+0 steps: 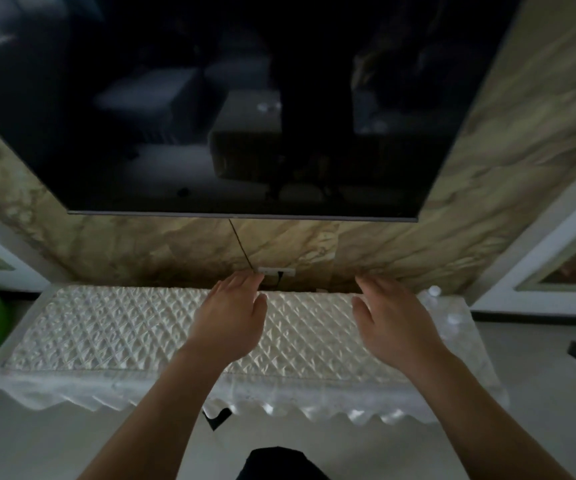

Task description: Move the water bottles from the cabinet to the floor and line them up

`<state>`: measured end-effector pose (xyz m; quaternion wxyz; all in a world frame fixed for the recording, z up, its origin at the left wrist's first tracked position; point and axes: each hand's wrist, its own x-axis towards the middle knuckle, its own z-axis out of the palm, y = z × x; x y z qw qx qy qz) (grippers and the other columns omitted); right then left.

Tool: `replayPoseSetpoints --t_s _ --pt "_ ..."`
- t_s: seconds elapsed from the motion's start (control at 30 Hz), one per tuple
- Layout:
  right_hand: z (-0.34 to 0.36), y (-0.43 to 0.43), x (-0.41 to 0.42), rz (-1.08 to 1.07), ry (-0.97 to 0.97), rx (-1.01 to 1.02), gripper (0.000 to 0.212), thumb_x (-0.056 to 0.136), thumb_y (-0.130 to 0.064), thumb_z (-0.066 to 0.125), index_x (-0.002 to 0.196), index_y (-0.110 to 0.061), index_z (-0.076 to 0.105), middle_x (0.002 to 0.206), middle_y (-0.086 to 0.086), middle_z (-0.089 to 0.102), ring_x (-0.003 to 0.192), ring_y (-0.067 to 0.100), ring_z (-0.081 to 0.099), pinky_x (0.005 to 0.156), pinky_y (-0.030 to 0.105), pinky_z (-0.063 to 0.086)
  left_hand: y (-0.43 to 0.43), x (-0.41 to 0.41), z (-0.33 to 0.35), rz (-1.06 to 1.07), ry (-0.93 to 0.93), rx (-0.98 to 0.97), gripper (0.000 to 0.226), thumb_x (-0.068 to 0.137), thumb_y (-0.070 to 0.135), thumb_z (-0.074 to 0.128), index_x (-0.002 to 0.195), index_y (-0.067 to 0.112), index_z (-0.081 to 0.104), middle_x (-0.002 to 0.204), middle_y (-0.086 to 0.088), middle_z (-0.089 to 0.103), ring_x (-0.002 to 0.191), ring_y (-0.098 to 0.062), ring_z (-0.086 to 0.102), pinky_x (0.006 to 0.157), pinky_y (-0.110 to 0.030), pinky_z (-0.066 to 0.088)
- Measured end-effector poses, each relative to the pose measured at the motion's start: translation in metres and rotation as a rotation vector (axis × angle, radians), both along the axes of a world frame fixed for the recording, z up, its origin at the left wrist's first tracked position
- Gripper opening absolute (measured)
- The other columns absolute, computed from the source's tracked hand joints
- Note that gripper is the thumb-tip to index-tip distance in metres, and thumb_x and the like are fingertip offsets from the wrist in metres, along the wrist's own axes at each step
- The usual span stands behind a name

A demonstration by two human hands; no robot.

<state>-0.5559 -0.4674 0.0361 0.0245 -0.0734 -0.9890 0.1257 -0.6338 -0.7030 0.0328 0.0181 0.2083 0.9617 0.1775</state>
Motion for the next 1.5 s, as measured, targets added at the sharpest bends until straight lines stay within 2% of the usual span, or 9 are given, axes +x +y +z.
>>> replayPoseSetpoints --t_s 0.2,0.4,0.47,0.57,0.67,0.8,1.0,1.2,1.5 --pt "0.005 0.097 0.055 -0.021 -0.02 -0.002 0.048 0.099 -0.034 0.039 0.139 -0.01 0.047 0.139 0.009 0.053 0.127 0.025 0.048 0.104 0.037 0.038 0.086 0.049 -0.002 0.021 -0.024 0.034 0.047 0.1 0.03 0.042 0.145 0.017 0.041 0.146 -0.004 0.047 0.136 -0.02 0.041 0.112 -0.036 0.03" --pt "0.002 0.169 0.079 -0.044 -0.053 0.007 0.049 0.098 -0.037 0.037 0.14 -0.012 0.047 0.14 0.006 0.052 0.126 0.024 0.048 0.104 0.036 0.039 0.151 0.071 -0.007 0.036 -0.055 0.04 0.048 0.1 0.034 0.039 0.146 0.02 0.038 0.15 -0.001 0.042 0.139 -0.018 0.037 0.114 -0.037 0.031" --pt "0.002 0.188 0.079 -0.037 -0.065 0.007 0.055 0.096 -0.044 0.029 0.138 -0.014 0.048 0.138 0.005 0.054 0.124 0.023 0.049 0.102 0.037 0.041 0.168 0.072 -0.01 0.046 -0.053 0.033 0.048 0.1 0.035 0.037 0.146 0.021 0.037 0.151 0.0 0.042 0.139 -0.018 0.036 0.115 -0.038 0.03" --pt "0.0 0.215 0.069 -0.029 -0.058 0.014 0.063 0.091 -0.048 0.02 0.134 -0.015 0.051 0.131 0.005 0.057 0.116 0.024 0.053 0.093 0.037 0.043 0.189 0.069 -0.017 0.061 -0.075 0.035 0.049 0.1 0.035 0.037 0.147 0.021 0.036 0.153 -0.002 0.039 0.141 -0.018 0.034 0.116 -0.039 0.029" --pt "-0.008 0.241 0.053 -0.019 -0.091 0.019 0.049 0.099 -0.038 0.036 0.14 -0.014 0.044 0.14 0.006 0.051 0.124 0.026 0.049 0.101 0.039 0.04 0.213 0.059 -0.03 0.078 -0.096 0.025 0.05 0.101 0.035 0.037 0.148 0.019 0.036 0.154 -0.003 0.037 0.143 -0.018 0.031 0.118 -0.037 0.025" --pt "-0.021 0.272 0.024 0.046 -0.135 0.019 0.05 0.1 -0.037 0.035 0.144 -0.015 0.039 0.145 0.004 0.046 0.131 0.022 0.043 0.107 0.037 0.036 0.248 0.041 -0.047 0.127 -0.124 0.033 0.05 0.101 0.035 0.036 0.148 0.019 0.036 0.153 -0.003 0.038 0.143 -0.019 0.031 0.118 -0.038 0.025" --pt "-0.033 0.315 -0.018 0.114 -0.179 0.014 0.054 0.097 -0.042 0.027 0.143 -0.015 0.041 0.143 0.004 0.048 0.13 0.022 0.043 0.107 0.037 0.037 0.298 0.01 -0.057 0.155 -0.14 0.045 0.049 0.1 0.036 0.036 0.146 0.019 0.038 0.151 -0.003 0.042 0.14 -0.018 0.036 0.116 -0.04 0.03" --pt "-0.037 0.356 -0.045 0.12 -0.19 -0.029 0.049 0.099 -0.039 0.033 0.143 -0.017 0.04 0.139 0.003 0.05 0.125 0.021 0.047 0.105 0.037 0.039 0.334 -0.015 -0.05 0.168 -0.146 0.023 0.05 0.1 0.035 0.039 0.146 0.017 0.038 0.15 -0.004 0.043 0.14 -0.02 0.037 0.114 -0.038 0.031" --pt "-0.061 0.407 -0.054 0.182 -0.226 -0.096 0.053 0.096 -0.042 0.03 0.139 -0.015 0.045 0.136 0.006 0.054 0.12 0.024 0.051 0.098 0.038 0.043 0.392 -0.017 -0.053 0.131 -0.243 -0.006 0.052 0.101 0.035 0.038 0.151 0.023 0.029 0.157 0.002 0.031 0.144 -0.015 0.027 0.114 -0.032 0.024"
